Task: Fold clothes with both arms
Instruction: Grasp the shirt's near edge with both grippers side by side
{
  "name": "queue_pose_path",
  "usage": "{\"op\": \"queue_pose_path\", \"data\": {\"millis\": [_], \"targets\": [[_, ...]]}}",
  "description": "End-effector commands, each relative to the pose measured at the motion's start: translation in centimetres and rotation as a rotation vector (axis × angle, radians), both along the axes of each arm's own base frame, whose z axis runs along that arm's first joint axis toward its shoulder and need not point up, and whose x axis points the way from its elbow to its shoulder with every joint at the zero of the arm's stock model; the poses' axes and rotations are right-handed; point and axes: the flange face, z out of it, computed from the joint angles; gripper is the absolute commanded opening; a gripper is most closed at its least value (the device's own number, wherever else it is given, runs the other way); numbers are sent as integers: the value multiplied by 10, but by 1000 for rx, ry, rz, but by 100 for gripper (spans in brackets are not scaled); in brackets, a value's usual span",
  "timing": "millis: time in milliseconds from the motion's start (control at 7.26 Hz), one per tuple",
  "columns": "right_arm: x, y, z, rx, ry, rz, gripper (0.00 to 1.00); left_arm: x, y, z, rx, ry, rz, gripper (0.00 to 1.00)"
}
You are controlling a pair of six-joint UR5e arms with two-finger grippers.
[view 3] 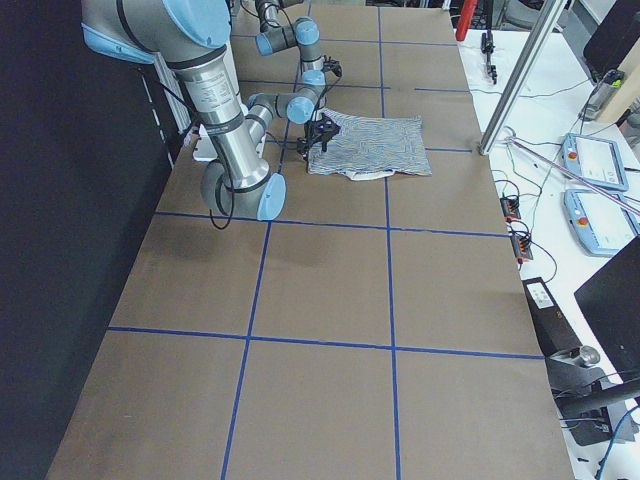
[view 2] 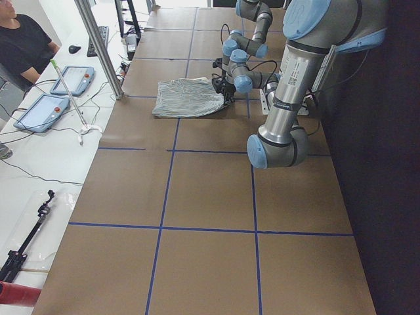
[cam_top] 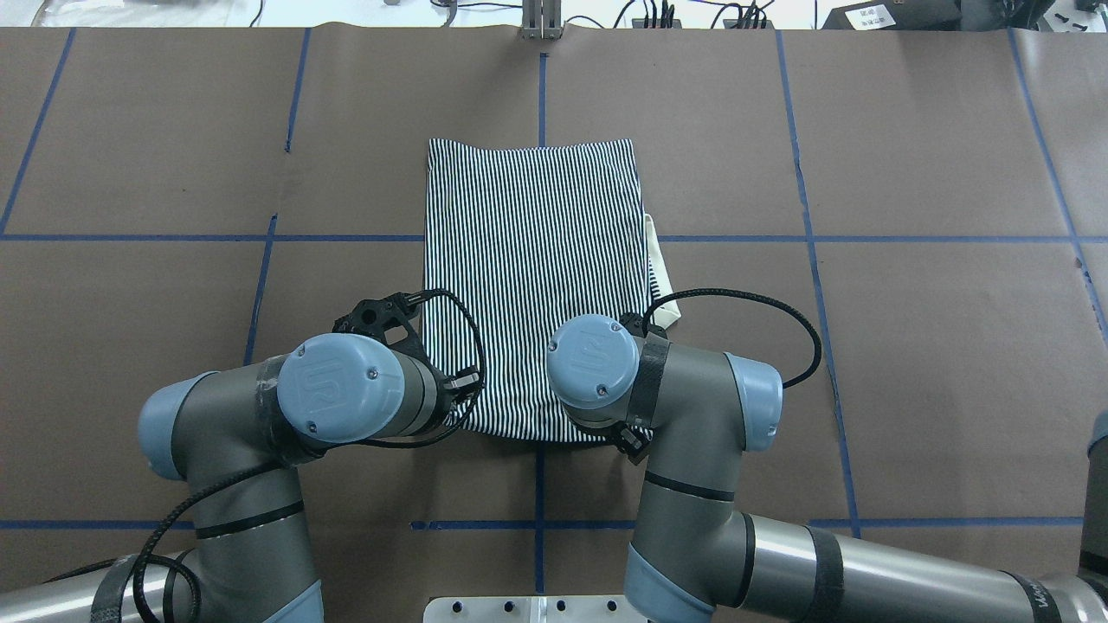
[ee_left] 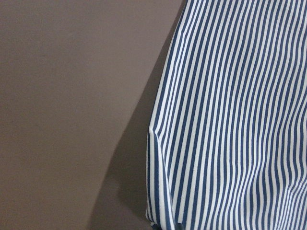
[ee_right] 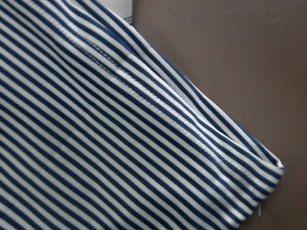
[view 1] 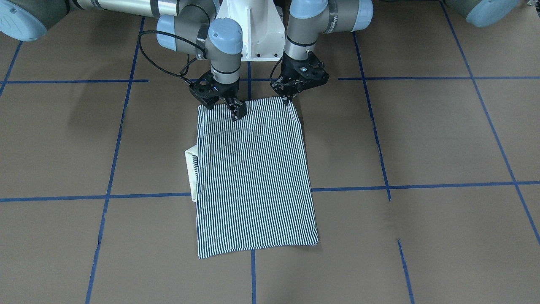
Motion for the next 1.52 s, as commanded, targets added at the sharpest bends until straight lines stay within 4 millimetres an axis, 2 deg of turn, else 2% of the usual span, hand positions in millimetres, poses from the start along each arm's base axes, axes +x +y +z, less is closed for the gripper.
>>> {"op": "queue_pose_path", "data": {"millis": [0, 413, 551, 689, 827, 965, 1102, 1378], "targets": [[0, -2, 0, 7, -3, 3, 100, 0, 1, -1, 0, 2, -1, 0], [0, -2, 4, 6, 4, 0, 100, 0, 1, -1, 0, 2, -1, 0], [0, -2, 5, 3, 6, 4, 97, 0, 1, -1, 0, 2, -1, 0], [0, -2, 5, -1, 6, 11, 74, 0, 1, -1, -1, 2, 0, 0], [1, -3, 4, -1, 4, 13, 45, -1, 1, -1, -1, 2, -2, 0], [1, -4, 4, 4, 4, 7, 11, -1, 1, -1, -10, 5, -10, 0], [2, -5, 4, 4, 4, 7, 0, 0, 1, -1, -12, 3, -7, 0], [4, -9, 3, 2, 0, 12, 0, 0, 1, -1, -11, 3, -8, 0]]}}
